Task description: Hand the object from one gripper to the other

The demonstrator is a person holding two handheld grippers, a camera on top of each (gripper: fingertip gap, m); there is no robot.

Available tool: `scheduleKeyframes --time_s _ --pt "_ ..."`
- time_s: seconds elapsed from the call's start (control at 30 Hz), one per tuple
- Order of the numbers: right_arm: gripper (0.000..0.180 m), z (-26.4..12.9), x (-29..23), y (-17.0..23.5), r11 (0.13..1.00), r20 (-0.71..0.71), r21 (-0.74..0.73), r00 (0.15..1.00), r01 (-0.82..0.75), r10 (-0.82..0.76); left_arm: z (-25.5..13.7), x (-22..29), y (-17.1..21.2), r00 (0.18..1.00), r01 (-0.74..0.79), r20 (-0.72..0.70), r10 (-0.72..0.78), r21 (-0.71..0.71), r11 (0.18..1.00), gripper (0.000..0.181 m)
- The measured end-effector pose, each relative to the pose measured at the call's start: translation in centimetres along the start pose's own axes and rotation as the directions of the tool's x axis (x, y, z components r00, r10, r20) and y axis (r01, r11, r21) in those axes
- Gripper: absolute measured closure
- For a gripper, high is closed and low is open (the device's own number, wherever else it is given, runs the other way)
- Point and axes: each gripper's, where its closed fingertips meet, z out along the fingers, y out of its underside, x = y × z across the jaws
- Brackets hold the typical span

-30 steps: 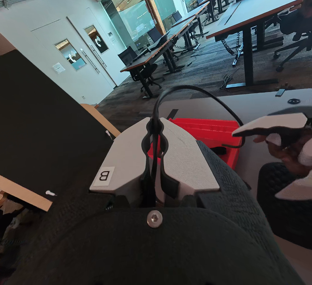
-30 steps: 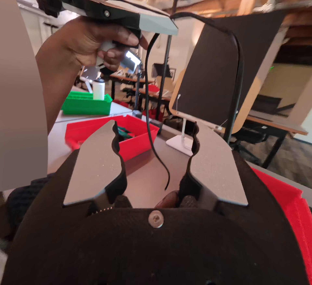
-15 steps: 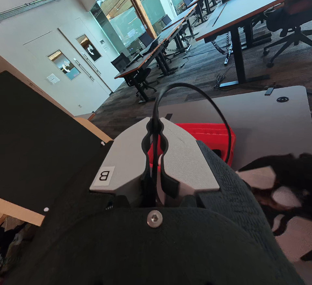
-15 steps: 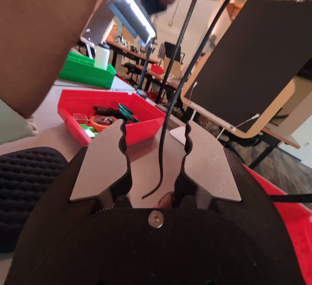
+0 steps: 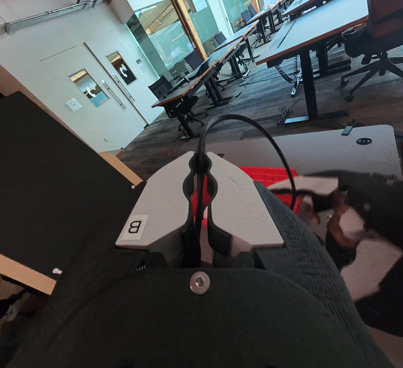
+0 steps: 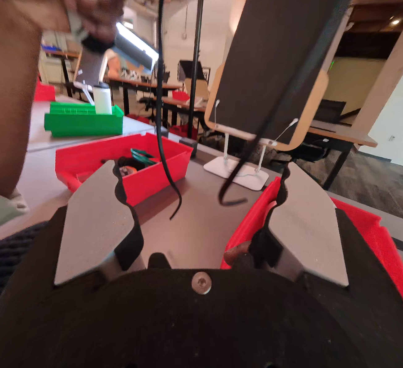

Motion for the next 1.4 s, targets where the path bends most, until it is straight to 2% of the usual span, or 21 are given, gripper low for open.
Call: scheduleKeyframes --time_s 0.2,0.27,0.33,0.37,0.5,0.53,0.63,0.73,0.8,0.9,1.03,1.17,1.27,1.4 --pt "0.042 4.4 -2.5 4.1 0.986 -0.046 -0.131 0.993 0.103 -0.11 0.2 0.0 -3.2 1.0 0.028 0.013 -0.029 0.073 0.997 0.174" --pt "0.046 5.2 -2.4 4.6 0.98 -0.071 -0.154 0.988 0.126 -0.138 -0.1 0.1 -4.3 0.999 0.046 0.006 -0.047 0.115 0.992 0.174" --pt "0.057 5.4 -1.8 4.4 0.973 -0.123 -0.152 0.973 0.174 -0.193 -0.6 0.2 -5.0 0.998 0.06 0.0 -0.06 0.147 0.987 0.174" --pt "0.071 5.3 -1.5 4.1 0.968 -0.15 -0.143 0.962 0.205 -0.226 -0.9 0.1 -5.2 0.998 0.066 0.001 -0.067 0.159 0.985 0.174" --pt "0.171 3.6 -0.2 2.4 0.951 -0.236 -0.073 0.921 0.302 -0.31 -2.3 -1.2 -4.2 0.993 0.11 0.018 -0.115 0.177 0.978 0.174" --pt "0.174 3.1 0.0 2.1 0.947 -0.238 -0.059 0.917 0.316 -0.321 -2.8 -1.7 -3.6 0.991 0.125 0.027 -0.132 0.178 0.976 0.174" --pt "0.177 1.7 0.9 1.2 0.93 -0.229 -0.072 0.902 0.36 -0.367 -4.8 -3.6 -0.4 0.977 0.182 0.078 -0.198 0.169 0.969 0.174" --pt "0.179 0.5 1.3 0.4 0.915 -0.188 -0.088 0.895 0.395 -0.404 -6.7 -4.8 4.3 0.952 0.268 0.118 -0.284 0.135 0.954 0.17" --pt "0.18 -0.1 1.3 0.1 0.908 -0.155 -0.113 0.895 0.403 -0.417 -7.3 -4.4 7.4 0.943 0.303 0.108 -0.314 0.106 0.947 0.152" --pt "0.18 -0.8 1.6 -0.1 0.886 -0.118 -0.176 0.885 0.428 -0.451 -8.5 -3.2 10.1 0.944 0.301 0.09 -0.317 0.154 0.941 0.123" --pt "0.18 -1.3 1.7 0.6 0.845 -0.019 -0.298 0.882 0.445 -0.471 -10.6 -0.4 10.9 0.977 0.139 0.13 -0.17 0.22 0.966 0.111" --pt "0.179 -1.5 1.7 2.4 0.771 0.127 -0.429 0.877 0.47 -0.464 -10.3 6.4 9.5 0.99 -0.142 0.032 0.138 0.226 0.964 0.11" --pt "0.179 -2.1 0.5 4.0 0.702 0.298 -0.487 0.854 0.519 -0.425 -8.8 11.5 9.0 0.946 -0.272 -0.118 0.303 0.226 0.936 0.11" --pt "0.179 -3.5 -1.5 5.8 0.607 0.533 -0.507 0.776 0.612 -0.337 -6.5 15.9 9.2 0.881 -0.297 -0.3 0.366 0.253 0.921 0.111"
